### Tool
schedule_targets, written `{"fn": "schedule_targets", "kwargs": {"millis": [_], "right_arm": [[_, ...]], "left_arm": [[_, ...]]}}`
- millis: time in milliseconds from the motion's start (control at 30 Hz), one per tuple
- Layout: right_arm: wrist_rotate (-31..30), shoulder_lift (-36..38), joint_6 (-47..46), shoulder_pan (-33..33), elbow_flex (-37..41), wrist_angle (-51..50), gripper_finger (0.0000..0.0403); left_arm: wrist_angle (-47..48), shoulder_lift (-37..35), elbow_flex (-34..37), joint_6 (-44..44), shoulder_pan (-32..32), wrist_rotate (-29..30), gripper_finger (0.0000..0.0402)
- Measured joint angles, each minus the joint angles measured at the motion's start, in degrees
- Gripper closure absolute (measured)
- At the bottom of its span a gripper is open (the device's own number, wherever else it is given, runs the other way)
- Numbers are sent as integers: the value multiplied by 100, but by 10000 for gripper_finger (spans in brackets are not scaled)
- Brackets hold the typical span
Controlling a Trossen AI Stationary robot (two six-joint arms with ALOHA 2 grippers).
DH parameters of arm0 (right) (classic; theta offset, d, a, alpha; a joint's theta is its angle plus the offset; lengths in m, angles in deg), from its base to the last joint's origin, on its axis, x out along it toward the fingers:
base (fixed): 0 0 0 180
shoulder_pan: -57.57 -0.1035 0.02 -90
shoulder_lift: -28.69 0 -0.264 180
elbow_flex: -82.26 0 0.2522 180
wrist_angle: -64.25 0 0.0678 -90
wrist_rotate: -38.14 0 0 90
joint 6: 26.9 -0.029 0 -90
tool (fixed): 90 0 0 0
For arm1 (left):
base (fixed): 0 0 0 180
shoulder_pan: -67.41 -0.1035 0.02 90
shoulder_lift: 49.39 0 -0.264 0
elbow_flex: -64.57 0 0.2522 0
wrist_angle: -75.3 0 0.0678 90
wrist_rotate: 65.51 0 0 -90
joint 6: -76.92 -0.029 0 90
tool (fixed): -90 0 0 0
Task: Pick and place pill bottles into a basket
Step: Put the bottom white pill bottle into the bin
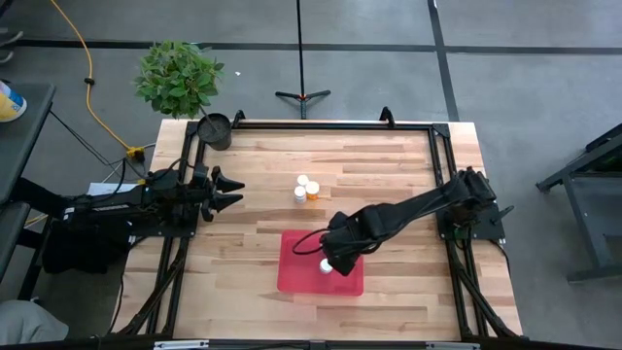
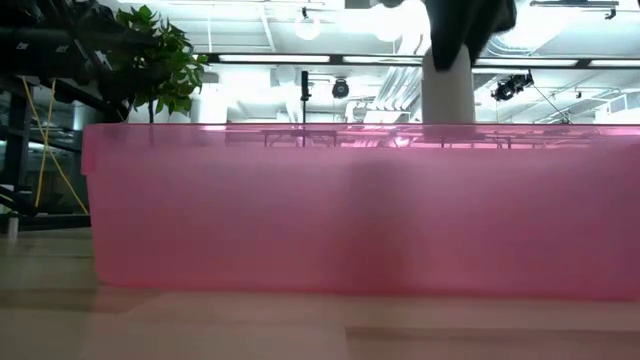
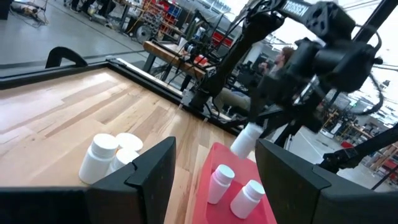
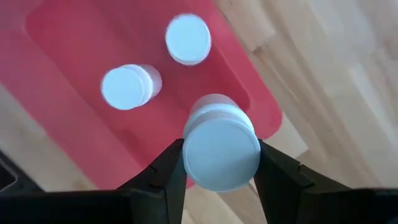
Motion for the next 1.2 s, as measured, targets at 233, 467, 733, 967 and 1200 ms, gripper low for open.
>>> {"fn": "schedule_targets", "kwargs": {"millis": [233, 467, 733, 967, 1200], "right_arm": [[238, 0, -122, 0, 713, 748, 259], [335, 0, -220, 5, 1110, 1309, 259], [288, 0, -216, 33, 1136, 1332, 259], [96, 0, -198, 183, 1136, 1340, 259], [-29, 0, -99, 300, 1136, 1337, 259]], "left_arm": [[0, 1, 0, 0, 0, 0, 149], [0, 0, 0, -2, -1, 2, 149], [0, 1, 0, -2, 0, 4, 149], [0, 0, 0, -2, -2, 4, 149], [0, -1, 0, -2, 0, 4, 149]]}}
